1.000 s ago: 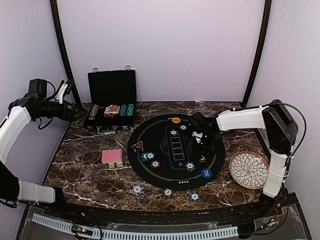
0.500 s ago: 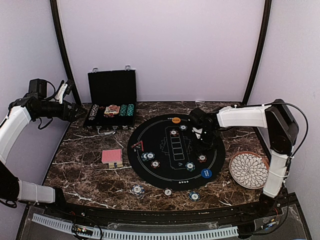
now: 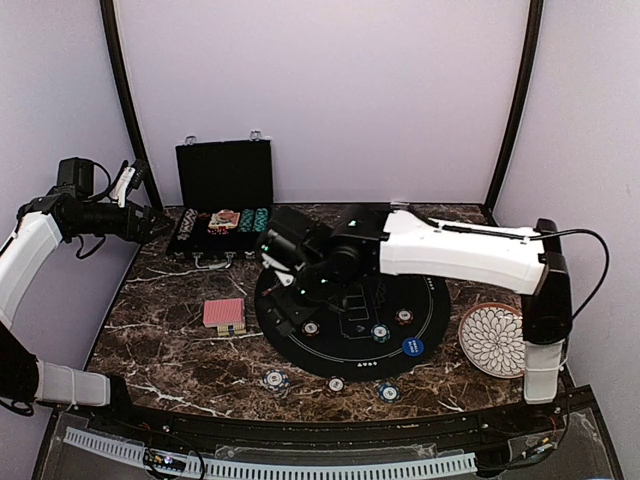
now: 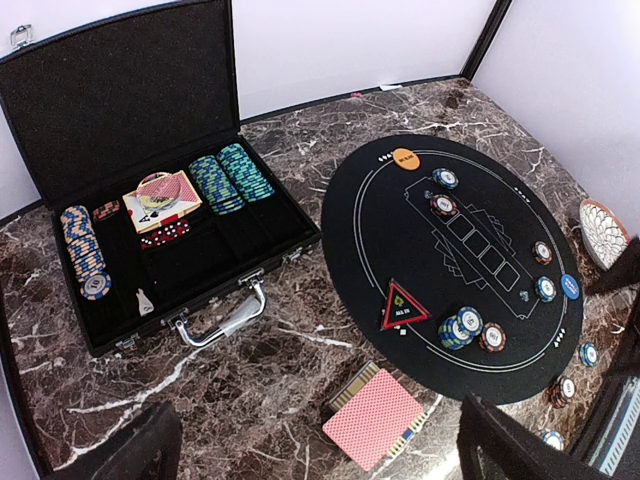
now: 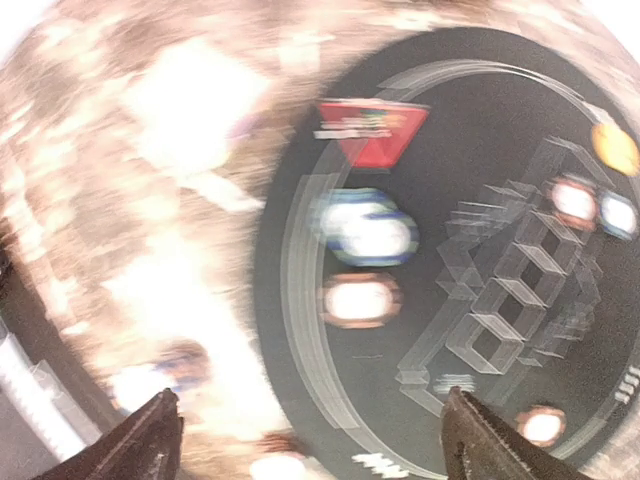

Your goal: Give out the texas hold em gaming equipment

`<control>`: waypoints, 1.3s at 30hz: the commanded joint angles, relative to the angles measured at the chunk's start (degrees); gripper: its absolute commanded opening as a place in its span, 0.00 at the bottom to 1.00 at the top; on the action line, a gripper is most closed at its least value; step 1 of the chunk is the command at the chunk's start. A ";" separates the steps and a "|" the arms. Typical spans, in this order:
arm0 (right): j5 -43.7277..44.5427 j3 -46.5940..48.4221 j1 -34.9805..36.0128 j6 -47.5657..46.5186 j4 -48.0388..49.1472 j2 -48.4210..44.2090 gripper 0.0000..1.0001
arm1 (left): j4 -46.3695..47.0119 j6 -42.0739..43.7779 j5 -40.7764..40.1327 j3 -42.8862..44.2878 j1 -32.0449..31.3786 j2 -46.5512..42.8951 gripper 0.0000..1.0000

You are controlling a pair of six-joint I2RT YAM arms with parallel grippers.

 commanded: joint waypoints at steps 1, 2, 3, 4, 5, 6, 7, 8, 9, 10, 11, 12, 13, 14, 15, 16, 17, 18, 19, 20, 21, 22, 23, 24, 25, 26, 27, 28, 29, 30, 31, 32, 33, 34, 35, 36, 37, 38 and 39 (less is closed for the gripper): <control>-4.11 8.49 5.46 -0.17 -7.14 8.75 0.95 | -0.77 0.69 0.87 -0.16 0.35 -1.62 0.99; -4.64 10.08 6.27 -0.51 -7.78 10.31 0.96 | -0.92 0.73 0.83 -0.11 0.33 -1.77 0.99; -5.25 10.97 6.94 -0.73 -7.93 11.54 0.97 | -0.96 0.93 0.89 -0.11 0.35 -1.83 0.99; -5.90 11.42 7.52 -0.94 -7.80 12.44 0.97 | -1.05 0.98 0.88 -0.14 0.29 -1.95 0.99; -6.29 11.76 7.96 -1.22 -7.79 13.49 0.98 | -1.11 1.08 0.96 -0.17 0.34 -2.00 0.99; -6.71 12.31 8.34 -1.46 -8.00 14.20 0.98 | -1.07 1.09 0.90 -0.23 0.35 -2.15 0.99; -7.25 12.83 8.63 -1.65 -8.36 14.84 0.98 | -1.12 1.15 0.84 -0.25 0.33 -2.24 0.99; -7.59 13.28 8.78 -1.99 -8.61 15.41 0.98 | -1.16 1.22 0.74 -0.38 0.35 -2.41 0.99; -7.73 13.73 8.97 -2.34 -8.96 15.88 0.98 | -1.17 1.27 0.72 -0.48 0.35 -2.41 0.99; -7.63 14.05 8.98 -2.54 -9.32 16.46 0.99 | -1.12 1.28 0.73 -0.55 0.31 -2.54 0.99; -7.58 14.31 8.99 -2.80 -9.63 17.04 0.99 | -1.05 1.24 0.76 -0.61 0.35 -2.56 0.99; -7.64 14.62 8.98 -2.93 -9.78 17.53 0.98 | -1.02 1.18 0.87 -0.62 0.35 -2.58 0.99; -7.86 14.88 8.98 -3.09 -9.84 17.93 0.98 | -1.00 1.08 0.96 -0.56 0.29 -2.62 0.99; -8.24 14.96 8.97 -3.24 -9.77 18.30 0.98 | -1.00 1.05 1.12 -0.50 0.32 -2.61 0.99; -8.49 14.97 8.95 -3.43 -9.79 18.65 0.99 | -1.02 1.03 1.13 -0.42 0.35 -2.60 0.99; -8.83 15.01 8.98 -3.49 -9.83 18.93 0.98 | -1.05 1.09 1.14 -0.39 0.35 -2.63 0.99; -9.15 14.93 8.98 -3.67 -9.76 19.20 0.99 | -1.05 1.15 1.14 -0.33 0.36 -2.65 0.99; -9.63 14.89 8.96 -3.84 -9.69 19.42 0.98 | -1.07 1.23 1.12 -0.34 0.36 -2.67 0.99; -10.16 14.82 9.01 -4.11 -9.70 19.64 0.98 | -1.10 1.26 1.08 -0.29 0.36 -2.67 0.99; -10.65 14.92 9.07 -4.45 -9.74 19.90 0.98 | -1.13 1.28 1.13 -0.33 0.31 -2.74 0.99; -10.92 15.01 9.07 -4.79 -9.82 20.09 0.99 | -1.16 1.28 1.09 -0.31 0.35 -2.69 0.99; -10.99 15.12 9.06 -5.13 -9.87 20.27 0.99 | -1.16 1.26 1.06 -0.34 0.35 -2.68 0.99; -11.00 15.41 9.03 -5.42 -10.10 20.58 0.98 | -1.17 1.23 1.06 -0.31 0.31 -2.67 0.99; -11.00 15.83 9.07 -5.77 -10.30 20.85 0.98 | -1.17 1.21 1.10 -0.34 0.33 -2.67 0.99; -11.00 16.19 9.06 -6.09 -10.49 21.22 0.98 | -1.15 1.20 1.13 -0.33 0.35 -2.67 0.99; -12.23 16.47 9.02 -6.33 -10.64 21.53 0.98 | -1.16 1.18 1.13 -0.30 0.36 -2.67 0.99; -12.53 16.73 9.05 -6.52 -10.76 21.81 0.97 | -1.17 1.19 1.09 -0.35 0.31 -2.67 0.99; -12.66 16.87 9.03 -6.65 -10.78 22.09 0.96 | -1.17 1.26 1.07 -0.36 0.30 -2.67 0.99; -12.69 17.02 9.02 -6.80 -10.80 22.40 0.95 | -1.15 1.28 1.01 -0.36 0.33 -2.67 0.99; -12.75 17.12 9.04 -6.94 -10.88 22.78 0.94 | -1.19 1.28 0.99 -0.36 0.35 -2.67 0.99; -12.76 17.22 8.99 -7.03 -10.89 23.18 0.92 | -1.18 1.29 0.97 -0.36 0.31 -2.65 0.99; -12.74 17.32 8.99 -7.13 -10.93 23.50 0.90 | -1.28 1.33 0.92 -0.30 0.30 -2.66 0.99; -12.75 17.34 9.05 -7.25 -10.90 23.83 0.89 | -1.31 1.35 0.95 -0.24 0.29 -2.67 0.99; -12.76 17.35 8.99 -7.21 -10.80 24.04 0.87 | -1.45 1.44 0.87 -0.16 0.30 -2.67 0.99; -12.76 17.35 8.98 -7.19 -10.74 24.23 0.86 | -1.53 1.49 0.81 -0.13 0.28 -2.67 0.99; -12.76 17.35 8.98 -7.18 -10.72 24.35 0.85 | -1.68 1.65 0.80 -0.04 0.34 -2.67 0.99; -12.72 17.35 8.98 -7.19 -10.69 24.46 0.84 | -1.69 1.73 0.75 -0.03 0.35 -2.67 0.99; -12.63 17.31 8.98 -7.19 -10.68 24.55 0.82 | -1.69 1.79 0.72 0.03 0.35 -2.71 0.99; -12.59 17.34 8.94 -7.06 -10.71 24.56 0.81 | -1.70 1.81 0.57 0.01 0.36 -2.74 0.99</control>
